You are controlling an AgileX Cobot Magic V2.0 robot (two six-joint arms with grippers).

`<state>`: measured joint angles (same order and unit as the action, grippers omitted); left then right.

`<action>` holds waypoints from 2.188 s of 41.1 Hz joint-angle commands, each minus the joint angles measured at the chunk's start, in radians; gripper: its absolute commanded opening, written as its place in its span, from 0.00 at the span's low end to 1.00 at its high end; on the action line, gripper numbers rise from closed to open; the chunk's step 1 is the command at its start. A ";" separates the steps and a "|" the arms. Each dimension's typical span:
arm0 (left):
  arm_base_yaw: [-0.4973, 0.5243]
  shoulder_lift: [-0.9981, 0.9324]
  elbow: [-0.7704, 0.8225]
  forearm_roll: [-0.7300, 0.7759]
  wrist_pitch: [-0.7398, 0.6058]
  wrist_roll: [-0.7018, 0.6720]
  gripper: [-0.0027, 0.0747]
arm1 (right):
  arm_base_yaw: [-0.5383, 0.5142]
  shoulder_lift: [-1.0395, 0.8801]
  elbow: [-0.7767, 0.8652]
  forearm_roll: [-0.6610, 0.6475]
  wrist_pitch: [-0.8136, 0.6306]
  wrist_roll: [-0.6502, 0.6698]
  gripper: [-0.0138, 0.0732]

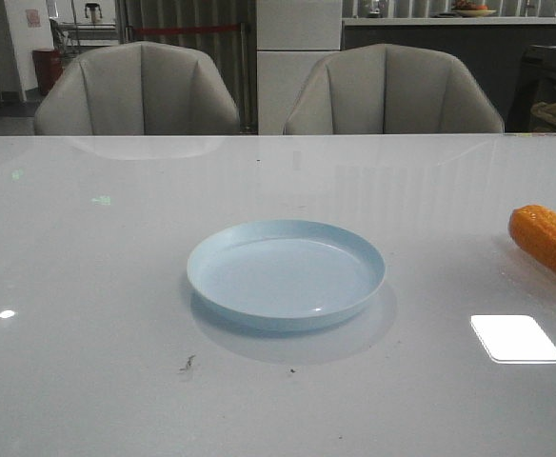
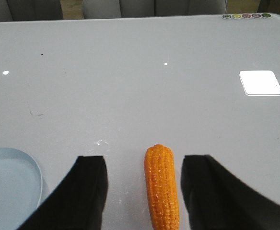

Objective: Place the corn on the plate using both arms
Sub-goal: 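Open the left gripper and lift it away from the plate, then lower the right gripper over the orange corn cob and close on it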

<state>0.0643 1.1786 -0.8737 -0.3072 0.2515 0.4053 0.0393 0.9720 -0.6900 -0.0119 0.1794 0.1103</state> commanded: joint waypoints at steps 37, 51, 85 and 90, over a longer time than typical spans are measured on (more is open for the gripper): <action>-0.079 -0.222 0.195 -0.155 -0.093 0.008 0.55 | -0.001 0.537 -0.666 -0.068 0.571 -0.007 0.68; -0.165 -0.222 0.195 -0.155 -0.093 0.008 0.55 | -0.034 0.823 -0.766 -0.069 0.680 -0.006 0.68; -0.174 -0.222 0.195 -0.155 -0.093 0.008 0.55 | -0.036 1.014 -0.766 -0.066 0.606 -0.007 0.68; -0.174 -0.222 0.195 -0.155 -0.093 0.008 0.55 | -0.036 1.028 -0.766 -0.059 0.617 -0.007 0.68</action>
<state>-0.1027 0.9729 -0.6514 -0.4457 0.2253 0.4092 0.0086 2.0099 -1.4446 -0.0643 0.8067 0.1082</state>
